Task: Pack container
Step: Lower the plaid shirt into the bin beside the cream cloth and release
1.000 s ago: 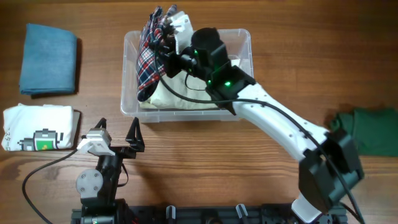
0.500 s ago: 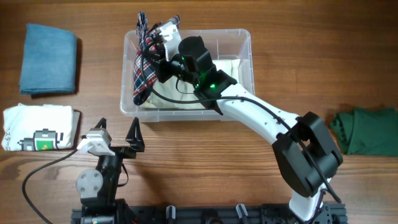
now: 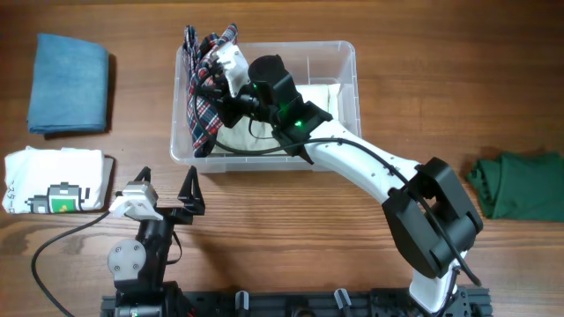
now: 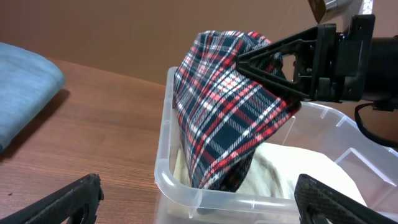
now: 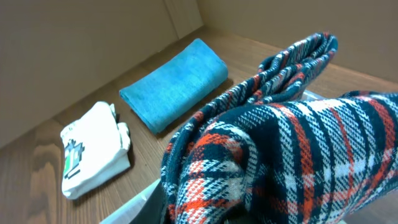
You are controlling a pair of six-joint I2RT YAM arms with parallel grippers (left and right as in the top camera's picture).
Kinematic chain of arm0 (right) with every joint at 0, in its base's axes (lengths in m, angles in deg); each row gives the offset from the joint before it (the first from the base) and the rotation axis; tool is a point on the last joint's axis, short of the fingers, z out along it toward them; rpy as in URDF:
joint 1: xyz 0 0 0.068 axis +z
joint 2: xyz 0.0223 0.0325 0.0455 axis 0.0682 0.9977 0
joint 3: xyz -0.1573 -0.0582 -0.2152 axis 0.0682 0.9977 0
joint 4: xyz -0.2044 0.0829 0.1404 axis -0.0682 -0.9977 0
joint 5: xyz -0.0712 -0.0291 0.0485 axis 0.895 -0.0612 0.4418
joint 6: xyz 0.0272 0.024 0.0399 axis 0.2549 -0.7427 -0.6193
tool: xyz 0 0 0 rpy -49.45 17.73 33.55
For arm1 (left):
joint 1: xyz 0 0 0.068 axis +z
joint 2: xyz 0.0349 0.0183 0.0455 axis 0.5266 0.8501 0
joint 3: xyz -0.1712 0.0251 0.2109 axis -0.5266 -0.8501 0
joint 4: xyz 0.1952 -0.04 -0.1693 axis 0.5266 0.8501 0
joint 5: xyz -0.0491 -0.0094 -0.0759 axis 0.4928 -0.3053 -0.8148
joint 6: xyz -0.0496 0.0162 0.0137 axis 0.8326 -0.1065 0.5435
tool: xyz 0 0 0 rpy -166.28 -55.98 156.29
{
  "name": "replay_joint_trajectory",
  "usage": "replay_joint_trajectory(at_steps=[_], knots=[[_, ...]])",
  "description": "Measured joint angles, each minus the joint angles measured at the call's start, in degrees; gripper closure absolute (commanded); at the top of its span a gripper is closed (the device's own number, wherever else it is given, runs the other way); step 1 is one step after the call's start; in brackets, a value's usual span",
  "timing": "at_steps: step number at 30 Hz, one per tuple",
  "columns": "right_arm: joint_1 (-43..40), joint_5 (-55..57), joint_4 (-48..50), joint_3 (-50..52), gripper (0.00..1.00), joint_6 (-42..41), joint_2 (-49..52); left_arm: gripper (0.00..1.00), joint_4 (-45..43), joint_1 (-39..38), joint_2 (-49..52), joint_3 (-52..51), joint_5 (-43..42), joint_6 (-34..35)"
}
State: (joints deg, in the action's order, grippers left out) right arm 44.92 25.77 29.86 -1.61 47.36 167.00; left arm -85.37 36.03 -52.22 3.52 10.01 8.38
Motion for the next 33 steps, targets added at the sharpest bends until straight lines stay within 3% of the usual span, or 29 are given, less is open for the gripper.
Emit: replay_joint_trajectory(at_steps=[20,22,25,28,33], knots=[[4.28,3.98,0.92,0.00,0.96,2.54,1.05,0.00,0.00,0.00,0.00,0.00,0.00,0.00],[4.28,4.13,0.94,0.00,0.72,2.54,1.05,0.00,0.00,0.00,0.00,0.00,0.00,0.00],[4.28,4.15,1.03,0.00,0.67,2.91,1.05,0.00,0.00,0.00,0.00,0.00,0.00,0.00],[4.33,4.13,1.25,0.00,0.51,3.19,1.05,0.00,0.00,0.00,0.00,0.00,0.00,0.00],[4.02,4.20,-0.24,0.00,0.51,3.74,1.05,0.00,-0.02,0.00,0.00,0.00,0.00,0.00]])
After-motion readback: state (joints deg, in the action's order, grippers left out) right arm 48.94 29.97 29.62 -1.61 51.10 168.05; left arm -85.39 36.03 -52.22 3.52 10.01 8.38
